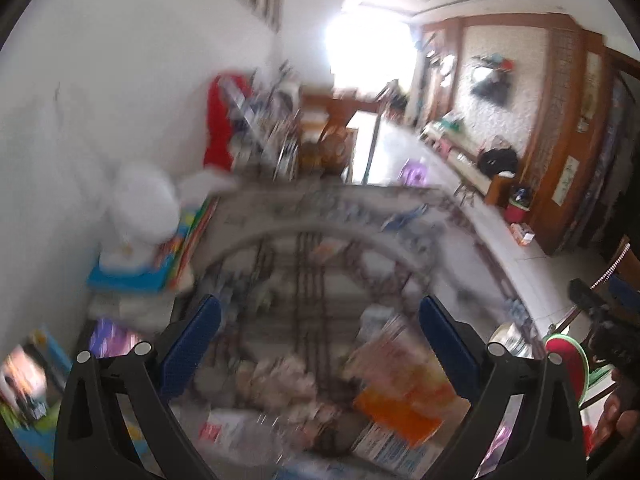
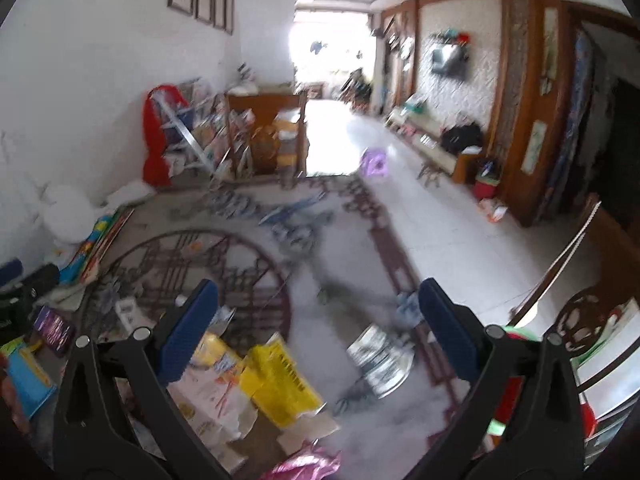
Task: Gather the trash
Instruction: 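Grasp the clear water bottle with the left tool while the right tool grasps the pink juice carton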
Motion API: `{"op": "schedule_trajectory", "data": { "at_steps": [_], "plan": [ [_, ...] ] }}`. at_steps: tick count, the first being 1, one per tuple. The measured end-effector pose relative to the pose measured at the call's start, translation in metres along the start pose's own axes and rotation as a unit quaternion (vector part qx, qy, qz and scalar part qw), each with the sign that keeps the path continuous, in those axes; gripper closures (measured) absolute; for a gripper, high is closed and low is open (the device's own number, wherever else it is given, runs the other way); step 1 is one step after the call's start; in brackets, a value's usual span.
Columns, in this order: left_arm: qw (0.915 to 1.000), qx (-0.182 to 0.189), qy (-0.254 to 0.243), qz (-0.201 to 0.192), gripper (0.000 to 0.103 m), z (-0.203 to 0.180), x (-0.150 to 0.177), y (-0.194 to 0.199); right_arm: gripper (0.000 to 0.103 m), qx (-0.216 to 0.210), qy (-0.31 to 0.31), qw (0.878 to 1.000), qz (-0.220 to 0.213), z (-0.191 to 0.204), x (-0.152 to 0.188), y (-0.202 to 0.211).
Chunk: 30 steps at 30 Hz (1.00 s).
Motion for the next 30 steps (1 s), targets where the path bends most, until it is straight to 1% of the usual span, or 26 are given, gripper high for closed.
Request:
{"op": "schedule_trajectory", "data": {
  "at_steps": [2,3,6,8,9,12,14,16,17,18,19,20,21,22,23,26,27,29,30],
  "plan": [
    [0.9977,-0.009,0.049,0.046,0.008,0.033,0.017,-0.015,0.004,-0.005,0.01,1.0,0.007,0.004,0.004,-0.003],
    [0.994,-0.018,0.078,0.074,0.008,0.053,0.028,-0.025,0.004,-0.005,0.011,1.0,0.01,0.005,0.005,-0.004],
    [0.9839,-0.028,0.123,0.127,0.009,0.089,0.051,-0.046,0.004,-0.017,0.002,1.0,0.024,0.007,0.008,-0.011],
    [0.9744,-0.031,0.153,0.161,0.009,0.11,0.068,-0.062,0.004,-0.014,0.004,0.999,0.035,0.012,0.01,-0.014],
    [0.9657,-0.02,0.182,0.185,0.009,0.12,0.077,-0.07,0.004,-0.018,0.008,0.999,0.04,0.016,0.011,-0.016],
    [0.9471,-0.004,0.235,0.218,0.009,0.135,0.1,-0.081,0.004,-0.025,0.02,0.998,0.049,0.028,0.014,-0.019],
    [0.9386,0.008,0.254,0.234,0.009,0.138,0.108,-0.091,0.004,-0.04,0.024,0.998,0.051,0.035,0.016,-0.018],
    [0.929,0.023,0.271,0.251,0.01,0.138,0.114,-0.101,0.004,-0.044,0.032,0.997,0.052,0.041,0.018,-0.017],
    [0.9234,0.037,0.282,0.258,0.01,0.137,0.117,-0.106,0.004,-0.045,0.034,0.997,0.054,0.043,0.018,-0.018],
    [0.9164,0.052,0.294,0.266,0.015,0.136,0.12,-0.112,0.005,-0.05,0.036,0.996,0.059,0.047,0.02,-0.019],
    [0.9129,0.06,0.299,0.271,0.031,0.132,0.123,-0.112,0.004,-0.053,0.036,0.996,0.063,0.049,0.022,-0.02],
    [0.9105,0.067,0.3,0.276,0.034,0.13,0.125,-0.114,0.004,-0.057,0.036,0.995,0.07,0.051,0.024,-0.022],
    [0.9087,0.075,0.3,0.281,0.043,0.126,0.126,-0.116,0.004,-0.06,0.037,0.995,0.074,0.053,0.025,-0.023],
    [0.9087,0.085,0.295,0.283,0.048,0.123,0.127,-0.116,0.004,-0.064,0.039,0.994,0.081,0.055,0.027,-0.024],
    [0.9107,0.095,0.287,0.282,0.05,0.12,0.126,-0.116,0.004,-0.069,0.042,0.993,0.087,0.058,0.03,-0.027],
    [0.9234,0.107,0.264,0.258,0.053,0.118,0.116,-0.11,0.004,-0.089,0.055,0.988,0.117,0.068,0.038,-0.036],
    [0.9318,0.108,0.249,0.241,0.054,0.115,0.108,-0.105,0.005,-0.102,0.065,0.985,0.124,0.073,0.042,-0.038],
    [0.949,0.101,0.212,0.21,0.055,0.109,0.094,-0.096,0.005,-0.112,0.085,0.982,0.127,0.081,0.047,-0.039],
    [0.9609,0.09,0.183,0.187,0.055,0.102,0.083,-0.087,0.005,-0.116,0.094,0.98,0.13,0.085,0.049,-0.039]
  ]
}}
Point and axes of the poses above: each gripper's, at about its wrist camera, not at the fingertips, and y roughly against the way its jaws point, z to its left, x to its underside, the point moved 1 cm from there along -y, roughly the way its jaws point
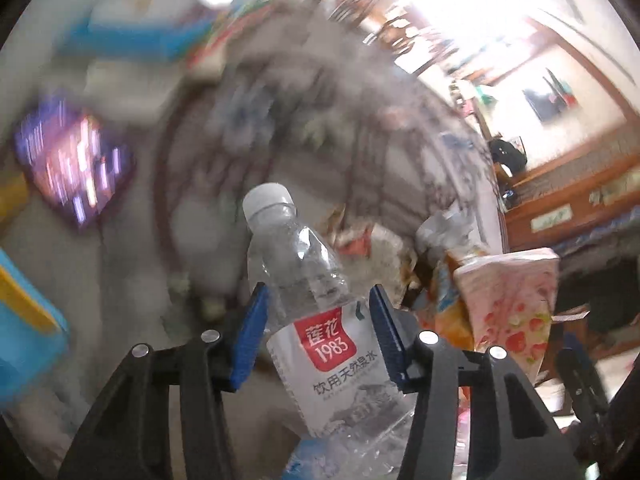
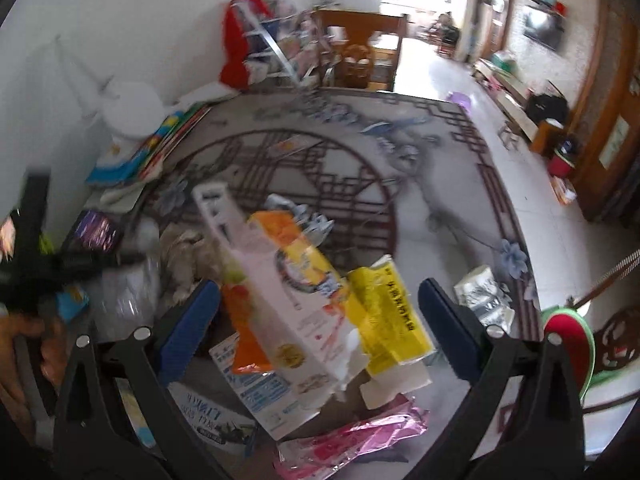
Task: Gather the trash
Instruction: 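Grasp the clear water bottle with the left tool while the right tool grasps the pink juice carton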
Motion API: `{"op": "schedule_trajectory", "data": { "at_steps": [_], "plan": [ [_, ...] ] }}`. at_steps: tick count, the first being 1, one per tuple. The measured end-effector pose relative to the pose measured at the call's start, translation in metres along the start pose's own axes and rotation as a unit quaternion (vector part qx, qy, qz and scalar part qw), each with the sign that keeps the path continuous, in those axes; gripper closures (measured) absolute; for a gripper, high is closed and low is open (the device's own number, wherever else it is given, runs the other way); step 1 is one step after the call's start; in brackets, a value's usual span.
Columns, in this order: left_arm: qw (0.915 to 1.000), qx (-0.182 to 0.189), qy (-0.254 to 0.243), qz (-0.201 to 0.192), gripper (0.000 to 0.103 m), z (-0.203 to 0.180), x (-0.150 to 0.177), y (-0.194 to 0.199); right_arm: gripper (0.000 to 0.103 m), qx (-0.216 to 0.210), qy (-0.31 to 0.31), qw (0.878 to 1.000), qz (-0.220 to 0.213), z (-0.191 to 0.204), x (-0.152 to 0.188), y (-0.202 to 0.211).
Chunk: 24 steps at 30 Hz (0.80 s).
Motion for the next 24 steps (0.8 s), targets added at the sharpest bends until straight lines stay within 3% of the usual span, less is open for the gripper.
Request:
{"op": "schedule_trajectory", "data": {
  "at_steps": [4,7,9,12,16,20,24],
  "plan": [
    [0.9921,-0.019,-0.092,-0.084,0.055,-0.045,-0.009,0.042,0.005,-0.022,0.029,0.999,0.02,0.014,0.004,-0.011],
    [0.9842,-0.019,-0.126,-0.123,0.055,-0.073,-0.012,0.062,0.016,-0.027,0.039,0.998,0.039,0.015,0.009,-0.024],
    [0.9801,-0.025,-0.136,-0.142,0.055,-0.091,-0.015,0.073,0.053,-0.033,0.047,0.997,0.053,0.013,0.015,-0.032],
    [0.9767,-0.023,-0.144,-0.157,0.055,-0.112,-0.013,0.085,0.067,-0.072,0.029,0.995,0.056,0.002,0.02,-0.03],
    [0.9718,-0.023,-0.15,-0.18,0.055,-0.137,-0.001,0.091,0.076,-0.11,0.005,0.994,0.016,-0.019,0.017,-0.004],
    [0.9664,-0.021,-0.182,-0.18,0.055,-0.164,0.009,0.088,0.078,-0.097,-0.026,0.995,-0.026,-0.044,0.01,0.03],
    [0.9568,0.001,-0.229,-0.179,0.055,-0.194,0.014,0.081,0.078,-0.056,-0.078,0.993,-0.063,-0.081,0.007,0.056]
  ]
}}
Point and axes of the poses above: each gripper's, at about its wrist camera, not at the fingertips, and y roughly against the way its jaws point, z to its left, x to its underside, the point moved 1 cm from there along -y, roughly the way its jaws point
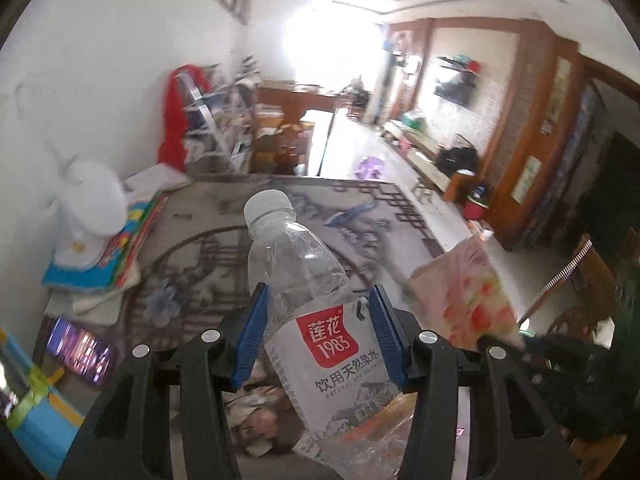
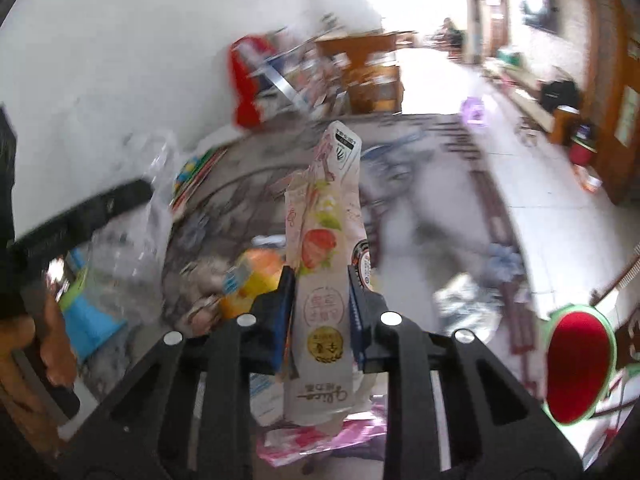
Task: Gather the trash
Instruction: 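Grasp the clear water bottle with the left tool while the right tool grasps the pink juice carton, then carry the bottle and carton to the red bucket and release both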
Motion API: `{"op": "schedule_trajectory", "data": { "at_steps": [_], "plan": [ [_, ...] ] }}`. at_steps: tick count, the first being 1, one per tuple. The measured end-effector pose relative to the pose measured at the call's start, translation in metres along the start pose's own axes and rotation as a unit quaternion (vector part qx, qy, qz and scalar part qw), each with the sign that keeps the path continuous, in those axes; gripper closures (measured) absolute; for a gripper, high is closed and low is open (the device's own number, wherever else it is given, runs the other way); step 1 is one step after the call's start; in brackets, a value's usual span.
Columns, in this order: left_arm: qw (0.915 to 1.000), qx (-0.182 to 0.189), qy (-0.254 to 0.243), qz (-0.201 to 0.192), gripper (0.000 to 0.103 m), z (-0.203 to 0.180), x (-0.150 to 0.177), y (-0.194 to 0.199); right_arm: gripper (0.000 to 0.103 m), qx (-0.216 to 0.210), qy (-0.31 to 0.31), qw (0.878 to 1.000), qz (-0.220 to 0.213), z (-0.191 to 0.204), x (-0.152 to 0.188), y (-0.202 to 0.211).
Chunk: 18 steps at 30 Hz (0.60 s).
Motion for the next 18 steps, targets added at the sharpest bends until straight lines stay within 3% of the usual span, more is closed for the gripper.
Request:
{"op": "schedule_trajectory", "data": {
  "at_steps": [4,7,10,14,18],
  "plan": [
    [0.9973,0.068,-0.02,0.017,0.055,-0.027,0.001,-0.016,0.078,0.051,-0.059,0.997,-0.014,-0.038,0.01,0.02],
    [0.9926,0.1,-0.064,0.025,0.059,-0.06,0.009,-0.027,0.078,0.105,-0.086,0.99,-0.024,-0.069,0.026,0.031],
    [0.9855,0.141,-0.083,0.045,0.059,-0.091,0.014,-0.034,0.078,0.131,-0.15,0.98,-0.021,-0.109,0.046,0.047],
    [0.975,0.185,-0.107,0.061,0.059,-0.139,0.014,-0.044,0.078,0.215,-0.174,0.961,-0.005,-0.171,0.072,0.07],
    [0.9671,0.212,-0.124,0.067,0.059,-0.193,0.022,-0.056,0.078,0.23,-0.242,0.942,0.031,-0.246,0.108,0.07]
  ]
}}
Point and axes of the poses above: each gripper's, at about its wrist camera, not at the fingertips, and y roughly against the way its jaws point, z to its left, x to its underside, the point moved 1 cm from there along -y, roughly the way its jaws point
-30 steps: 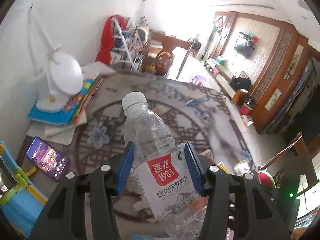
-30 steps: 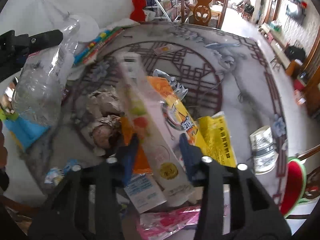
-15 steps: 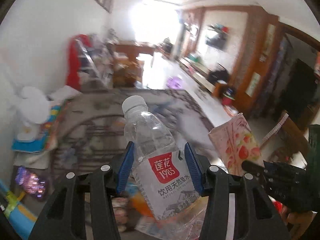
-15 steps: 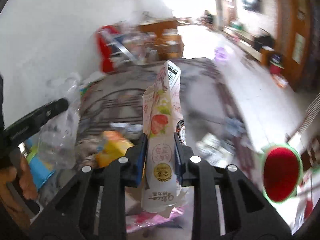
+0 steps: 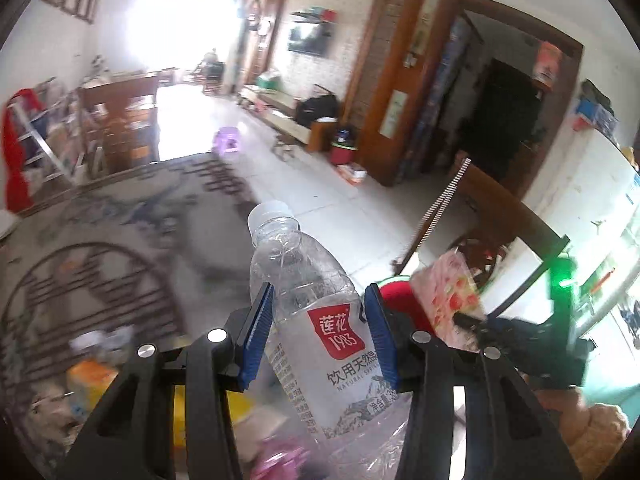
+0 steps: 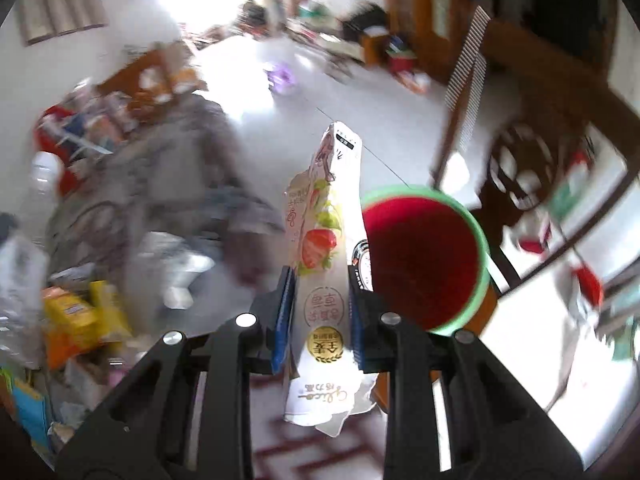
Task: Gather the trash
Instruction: 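Carry the bottle and carton to the red bucket and release both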
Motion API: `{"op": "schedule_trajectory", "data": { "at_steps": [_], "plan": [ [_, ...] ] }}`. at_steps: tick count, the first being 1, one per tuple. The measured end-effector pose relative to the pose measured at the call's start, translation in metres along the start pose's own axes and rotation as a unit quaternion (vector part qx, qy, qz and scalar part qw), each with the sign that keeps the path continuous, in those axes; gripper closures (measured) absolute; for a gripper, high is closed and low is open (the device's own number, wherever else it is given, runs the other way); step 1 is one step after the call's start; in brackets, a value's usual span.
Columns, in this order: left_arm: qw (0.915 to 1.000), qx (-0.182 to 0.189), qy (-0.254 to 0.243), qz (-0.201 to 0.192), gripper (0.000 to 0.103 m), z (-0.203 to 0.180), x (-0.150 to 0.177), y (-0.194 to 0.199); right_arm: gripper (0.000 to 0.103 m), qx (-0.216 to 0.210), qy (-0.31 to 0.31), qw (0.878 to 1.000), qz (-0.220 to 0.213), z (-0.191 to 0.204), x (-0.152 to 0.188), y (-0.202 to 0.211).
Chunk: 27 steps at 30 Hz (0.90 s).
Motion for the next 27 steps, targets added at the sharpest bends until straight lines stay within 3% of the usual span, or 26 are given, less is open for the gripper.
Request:
{"op": "schedule_trajectory", "data": {
  "at_steps": [4,12,13,15,16,18,27],
  "plan": [
    [0.9996,0.024,-0.001,0.014,0.059,-0.042,-0.005,-0.033,0.078,-0.004,-0.027,0.998,0.05,-0.05,-0.004,-0.033],
    [0.9983,0.034,-0.004,0.048,0.06,-0.1,-0.013,-0.092,0.074,-0.013,-0.004,0.994,0.111,-0.085,-0.013,-0.084],
    [0.998,0.035,-0.009,0.052,0.06,-0.108,-0.012,-0.099,0.07,-0.012,-0.005,0.993,0.118,-0.087,-0.013,-0.087],
    [0.9971,0.037,-0.016,0.064,0.06,-0.122,-0.011,-0.114,0.045,-0.015,-0.013,0.991,0.13,-0.095,-0.009,-0.094],
    [0.9964,0.04,-0.02,0.072,0.06,-0.129,-0.009,-0.123,0.04,-0.015,-0.019,0.991,0.135,-0.101,-0.008,-0.095],
    [0.9947,0.048,-0.03,0.085,0.06,-0.141,-0.005,-0.136,0.031,-0.017,-0.032,0.99,0.133,-0.112,-0.009,-0.094],
    [0.9865,0.073,-0.065,0.132,0.06,-0.188,0.008,-0.189,0.025,0.018,-0.079,0.996,0.049,-0.17,-0.028,-0.04]
  ]
}}
Point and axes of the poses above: each gripper's, at about its wrist camera, not at the fingertips, and y roughly against the way its jaws point, z to its left, x to its underside, the point moved 1 cm from there along -y, roughly the way its jaws point
